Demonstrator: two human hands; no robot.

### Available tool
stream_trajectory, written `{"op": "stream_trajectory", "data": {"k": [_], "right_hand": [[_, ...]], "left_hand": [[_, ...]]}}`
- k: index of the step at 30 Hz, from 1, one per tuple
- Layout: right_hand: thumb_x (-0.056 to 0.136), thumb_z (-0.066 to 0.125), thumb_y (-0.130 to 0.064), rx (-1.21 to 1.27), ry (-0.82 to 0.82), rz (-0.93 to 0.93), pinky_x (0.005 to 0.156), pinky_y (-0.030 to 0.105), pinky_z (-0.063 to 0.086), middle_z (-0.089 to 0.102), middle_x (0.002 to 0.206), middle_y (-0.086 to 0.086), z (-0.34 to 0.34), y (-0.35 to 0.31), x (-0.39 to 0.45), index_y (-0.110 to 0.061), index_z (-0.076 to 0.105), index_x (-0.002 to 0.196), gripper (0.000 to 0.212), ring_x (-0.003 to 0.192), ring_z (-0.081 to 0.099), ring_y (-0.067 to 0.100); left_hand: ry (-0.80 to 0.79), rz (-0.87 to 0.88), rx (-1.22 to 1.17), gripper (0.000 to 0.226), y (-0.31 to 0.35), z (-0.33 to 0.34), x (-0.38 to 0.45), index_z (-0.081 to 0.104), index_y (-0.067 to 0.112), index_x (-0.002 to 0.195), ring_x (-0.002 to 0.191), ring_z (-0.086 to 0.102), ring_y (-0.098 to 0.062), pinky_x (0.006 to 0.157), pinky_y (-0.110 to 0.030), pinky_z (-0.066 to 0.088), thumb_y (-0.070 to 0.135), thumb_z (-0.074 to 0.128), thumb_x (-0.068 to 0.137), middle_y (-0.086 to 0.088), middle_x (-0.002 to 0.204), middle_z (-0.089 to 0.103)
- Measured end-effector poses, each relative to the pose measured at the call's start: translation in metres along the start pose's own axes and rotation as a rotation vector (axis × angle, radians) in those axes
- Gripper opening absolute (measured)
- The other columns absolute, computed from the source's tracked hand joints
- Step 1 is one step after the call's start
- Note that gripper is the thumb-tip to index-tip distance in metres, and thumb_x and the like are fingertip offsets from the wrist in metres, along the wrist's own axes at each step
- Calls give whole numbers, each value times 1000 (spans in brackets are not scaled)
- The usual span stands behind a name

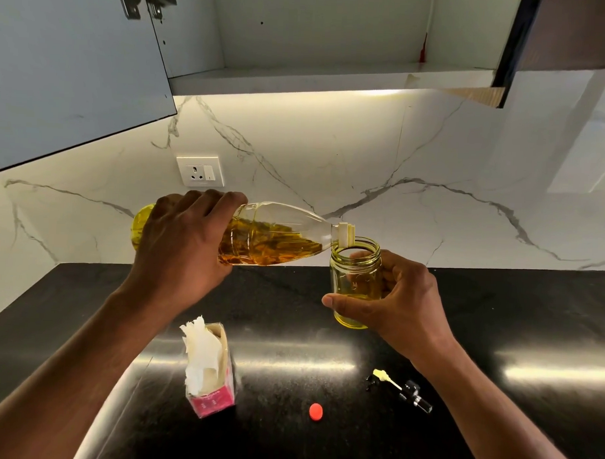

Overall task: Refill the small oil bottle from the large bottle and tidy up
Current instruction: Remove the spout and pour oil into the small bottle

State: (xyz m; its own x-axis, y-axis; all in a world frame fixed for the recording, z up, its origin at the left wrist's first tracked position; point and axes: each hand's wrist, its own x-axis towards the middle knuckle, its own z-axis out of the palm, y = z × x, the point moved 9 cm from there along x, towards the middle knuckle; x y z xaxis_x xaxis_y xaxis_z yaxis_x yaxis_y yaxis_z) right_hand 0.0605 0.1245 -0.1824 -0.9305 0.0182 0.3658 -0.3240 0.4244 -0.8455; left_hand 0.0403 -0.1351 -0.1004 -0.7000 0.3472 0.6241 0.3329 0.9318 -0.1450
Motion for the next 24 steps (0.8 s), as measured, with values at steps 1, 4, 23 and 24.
{"op": "stream_trajectory", "data": {"k": [1, 4, 23, 24], "right_hand": [[57, 88, -61, 1, 1, 0, 78, 19, 63, 78, 97, -16, -1, 0, 0, -33, 73, 109, 61, 89, 74, -2], [57, 89, -59, 2, 4, 1, 78, 19, 63, 78, 96, -16, -3, 0, 0, -32, 73, 109, 60, 89, 74, -2], [62, 95, -53, -11, 44, 28, 80, 28, 66, 78, 101, -14, -10, 3, 0, -29, 73, 113, 61, 91, 75, 2], [62, 95, -53, -13, 45, 29, 80, 28, 66, 78, 101, -14, -10, 3, 0, -29, 73, 114, 61, 91, 76, 3]], "left_hand": [[3, 4, 2, 97, 0, -1, 1, 62, 10, 136, 110, 69, -47, 96, -62, 52, 28, 106, 51, -20, 125, 72], [16, 18, 13, 97, 3, -4, 3, 63, 9, 135, 109, 70, -48, 94, -63, 53, 29, 107, 50, -21, 123, 72], [54, 87, 22, 96, 9, -16, 12, 63, 5, 132, 102, 71, -51, 92, -64, 53, 19, 106, 47, -24, 117, 73], [55, 88, 21, 97, 9, -16, 12, 63, 5, 132, 101, 71, -52, 91, -64, 53, 18, 107, 47, -25, 116, 73]]}}
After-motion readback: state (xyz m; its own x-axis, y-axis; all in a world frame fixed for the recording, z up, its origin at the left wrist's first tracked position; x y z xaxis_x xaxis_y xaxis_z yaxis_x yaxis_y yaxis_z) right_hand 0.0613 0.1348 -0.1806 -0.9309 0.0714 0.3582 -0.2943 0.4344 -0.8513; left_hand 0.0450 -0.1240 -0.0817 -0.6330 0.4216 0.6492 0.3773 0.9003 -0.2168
